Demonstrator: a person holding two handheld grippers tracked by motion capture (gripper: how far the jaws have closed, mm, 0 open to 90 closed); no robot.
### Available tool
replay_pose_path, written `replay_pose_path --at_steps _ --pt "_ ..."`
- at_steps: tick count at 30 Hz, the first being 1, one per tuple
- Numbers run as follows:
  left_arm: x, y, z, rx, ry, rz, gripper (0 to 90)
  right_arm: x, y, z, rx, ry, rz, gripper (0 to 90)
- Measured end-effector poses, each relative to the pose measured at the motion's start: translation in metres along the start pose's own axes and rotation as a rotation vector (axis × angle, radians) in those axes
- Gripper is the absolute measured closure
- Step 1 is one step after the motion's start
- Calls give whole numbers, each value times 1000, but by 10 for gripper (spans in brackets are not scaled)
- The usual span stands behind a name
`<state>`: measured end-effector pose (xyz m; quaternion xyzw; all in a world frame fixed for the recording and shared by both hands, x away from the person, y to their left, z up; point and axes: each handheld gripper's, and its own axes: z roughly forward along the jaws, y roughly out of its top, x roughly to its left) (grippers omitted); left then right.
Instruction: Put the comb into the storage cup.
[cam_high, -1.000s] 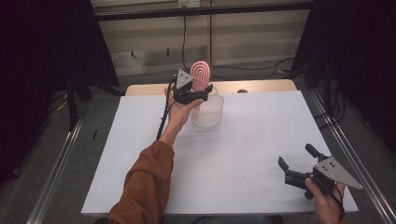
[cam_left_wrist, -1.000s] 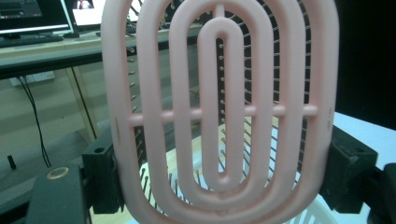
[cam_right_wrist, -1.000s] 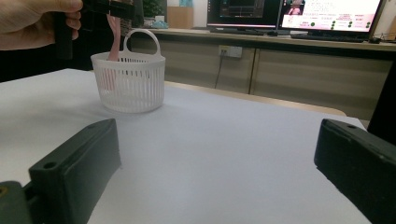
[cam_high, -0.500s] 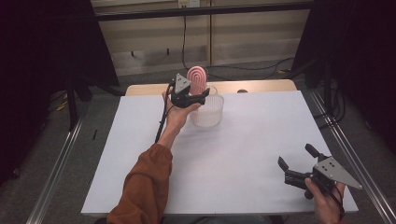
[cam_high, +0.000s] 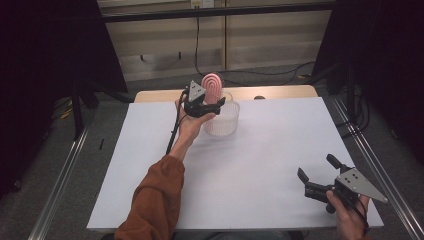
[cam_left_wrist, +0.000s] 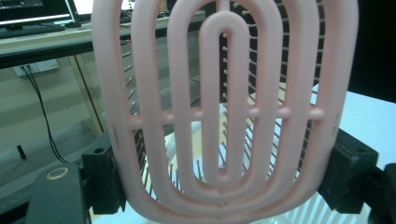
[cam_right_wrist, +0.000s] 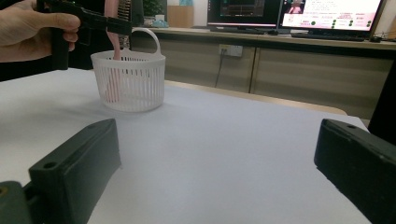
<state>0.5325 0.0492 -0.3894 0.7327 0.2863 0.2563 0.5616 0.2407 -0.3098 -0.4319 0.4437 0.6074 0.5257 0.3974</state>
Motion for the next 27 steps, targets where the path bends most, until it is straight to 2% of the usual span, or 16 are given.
replay_pose_path --at_steps 6,10,16,19,27 --pt "2 0 0 -1 3 -15 190 0 0 0 -2 1 -3 0" --pt "-1 2 1 -22 -26 -39 182 0 0 0 0 2 -2 0" --pt "-5 4 3 -24 -28 -25 176 0 0 0 1 5 -4 0" --pt "-8 6 6 -25 -40 -39 169 0 0 0 -1 4 -3 0" --pt "-17 6 11 -19 -45 4 169 0 0 0 -2 7 -5 0"
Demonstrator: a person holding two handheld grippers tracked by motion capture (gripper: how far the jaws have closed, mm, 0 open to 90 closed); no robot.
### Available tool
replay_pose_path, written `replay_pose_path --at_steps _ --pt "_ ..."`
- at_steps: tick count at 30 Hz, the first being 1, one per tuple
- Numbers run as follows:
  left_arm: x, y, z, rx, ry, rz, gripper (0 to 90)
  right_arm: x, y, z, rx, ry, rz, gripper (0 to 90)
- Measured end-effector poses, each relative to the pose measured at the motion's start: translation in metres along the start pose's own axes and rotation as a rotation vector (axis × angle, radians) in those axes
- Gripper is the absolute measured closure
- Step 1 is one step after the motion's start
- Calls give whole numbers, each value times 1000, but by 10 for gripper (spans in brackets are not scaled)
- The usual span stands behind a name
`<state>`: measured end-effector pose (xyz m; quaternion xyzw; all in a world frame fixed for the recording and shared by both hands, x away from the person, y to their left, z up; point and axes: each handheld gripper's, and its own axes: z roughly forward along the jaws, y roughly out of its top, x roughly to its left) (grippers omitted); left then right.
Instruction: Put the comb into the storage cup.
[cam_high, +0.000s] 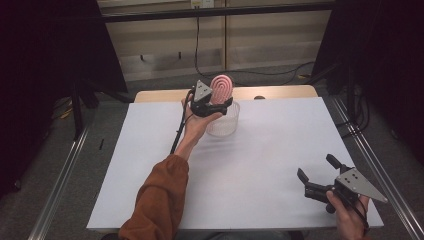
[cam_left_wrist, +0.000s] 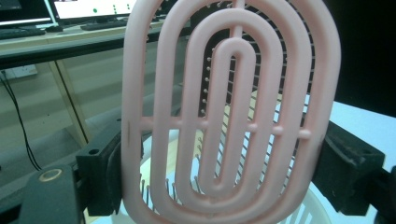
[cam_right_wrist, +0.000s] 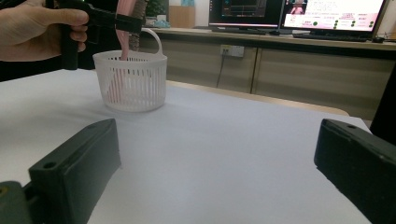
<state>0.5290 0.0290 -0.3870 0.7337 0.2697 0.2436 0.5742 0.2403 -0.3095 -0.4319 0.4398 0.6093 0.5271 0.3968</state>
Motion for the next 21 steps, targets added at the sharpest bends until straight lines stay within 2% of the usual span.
replay_pose_path --at_steps 4,7,13,17,21 --pt "-2 4 5 23 -5 4 166 0 0 0 2 1 1 0" --pt "-2 4 7 22 -8 -2 166 1 0 1 1 5 -5 0" --pt "-11 1 12 31 -35 25 153 0 0 1 1 9 -3 0" --pt "-14 -1 15 37 -47 21 142 1 0 1 2 11 -4 0" --pt "-16 -1 16 40 -45 26 137 1 0 1 1 11 -4 0"
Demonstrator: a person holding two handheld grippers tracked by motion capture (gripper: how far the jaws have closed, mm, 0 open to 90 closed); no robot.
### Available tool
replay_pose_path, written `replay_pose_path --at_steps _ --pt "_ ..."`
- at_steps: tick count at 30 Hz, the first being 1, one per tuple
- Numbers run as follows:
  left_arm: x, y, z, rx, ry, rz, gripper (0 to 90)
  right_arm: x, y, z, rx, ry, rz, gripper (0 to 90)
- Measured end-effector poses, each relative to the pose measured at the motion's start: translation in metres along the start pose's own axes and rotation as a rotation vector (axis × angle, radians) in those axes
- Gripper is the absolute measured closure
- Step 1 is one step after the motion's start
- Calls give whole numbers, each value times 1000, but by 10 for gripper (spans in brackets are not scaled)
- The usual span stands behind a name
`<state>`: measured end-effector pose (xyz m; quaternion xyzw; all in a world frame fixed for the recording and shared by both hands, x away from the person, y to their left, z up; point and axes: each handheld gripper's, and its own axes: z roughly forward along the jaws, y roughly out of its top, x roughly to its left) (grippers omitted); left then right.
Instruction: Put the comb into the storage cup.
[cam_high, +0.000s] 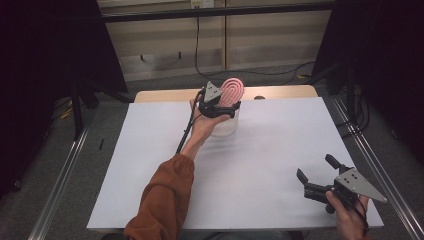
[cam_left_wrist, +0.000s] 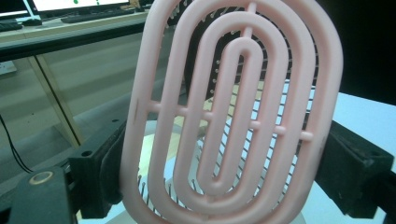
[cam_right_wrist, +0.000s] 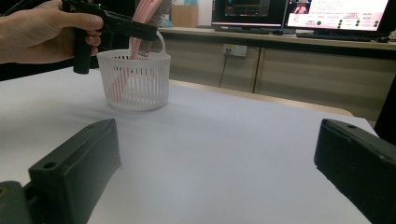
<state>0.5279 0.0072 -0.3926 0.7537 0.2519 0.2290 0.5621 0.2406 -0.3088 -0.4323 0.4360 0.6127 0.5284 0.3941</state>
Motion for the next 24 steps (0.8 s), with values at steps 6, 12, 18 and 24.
replay_pose_path --at_steps 6,12,18,24 --pt "-1 -1 1 1 3 6 134 0 0 0 0 1 0 0" --pt "-4 -3 4 43 -19 -10 108 0 0 0 4 3 0 0" --pt "-1 -4 3 42 -21 -27 85 0 0 0 7 5 1 0" --pt "-1 0 -1 14 -22 -35 55 0 0 1 5 6 1 0"
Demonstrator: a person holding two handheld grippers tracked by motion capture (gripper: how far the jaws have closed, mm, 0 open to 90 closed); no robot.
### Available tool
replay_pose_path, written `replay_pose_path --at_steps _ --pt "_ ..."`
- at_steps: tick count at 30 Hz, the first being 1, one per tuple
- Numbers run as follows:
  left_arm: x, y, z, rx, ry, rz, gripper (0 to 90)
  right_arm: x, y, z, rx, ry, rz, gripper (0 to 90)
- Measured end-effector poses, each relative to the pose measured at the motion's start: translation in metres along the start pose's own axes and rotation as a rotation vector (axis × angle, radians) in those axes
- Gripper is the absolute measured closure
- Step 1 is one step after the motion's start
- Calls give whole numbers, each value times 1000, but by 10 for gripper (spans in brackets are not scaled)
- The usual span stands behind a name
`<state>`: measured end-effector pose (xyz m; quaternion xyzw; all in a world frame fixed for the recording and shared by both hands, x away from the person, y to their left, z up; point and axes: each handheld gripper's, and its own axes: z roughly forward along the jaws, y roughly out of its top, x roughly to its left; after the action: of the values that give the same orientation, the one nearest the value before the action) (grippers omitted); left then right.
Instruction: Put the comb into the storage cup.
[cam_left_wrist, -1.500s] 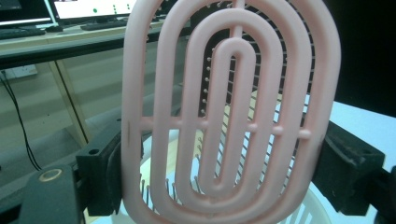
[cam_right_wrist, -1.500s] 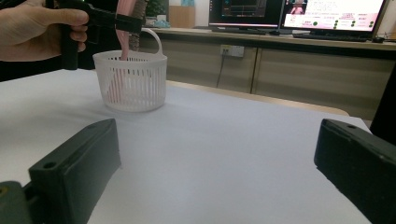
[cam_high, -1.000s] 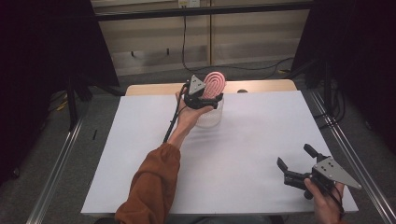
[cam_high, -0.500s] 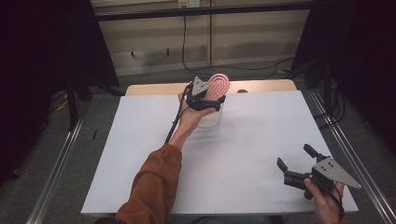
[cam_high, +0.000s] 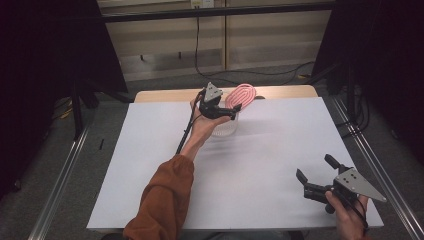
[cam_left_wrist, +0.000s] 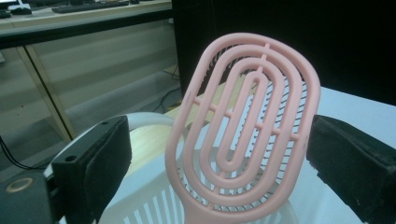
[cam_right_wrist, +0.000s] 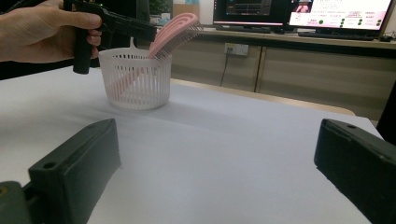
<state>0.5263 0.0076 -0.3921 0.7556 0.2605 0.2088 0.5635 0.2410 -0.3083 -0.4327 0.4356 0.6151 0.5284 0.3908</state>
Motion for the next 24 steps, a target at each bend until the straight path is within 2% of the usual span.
replay_pose_path --at_steps 2,5,8,11,14,17,24 --pt "0 1 -1 0 -5 1 34 0 0 0 -1 0 0 0" --pt "0 2 -3 -14 -17 -30 20 0 0 0 0 -2 -1 0" --pt "0 3 -6 -19 -23 -21 19 0 0 0 0 -4 -2 0" --pt "1 4 -11 -33 -30 -32 19 0 0 0 0 -4 -1 0" --pt "3 5 -15 -39 -24 -64 16 -1 0 0 1 -4 -2 0" --pt "6 6 -20 -45 -10 -56 14 -1 0 0 -2 -4 -2 0" --pt "15 5 -31 -75 12 -86 15 -2 -1 0 -4 -9 4 0"
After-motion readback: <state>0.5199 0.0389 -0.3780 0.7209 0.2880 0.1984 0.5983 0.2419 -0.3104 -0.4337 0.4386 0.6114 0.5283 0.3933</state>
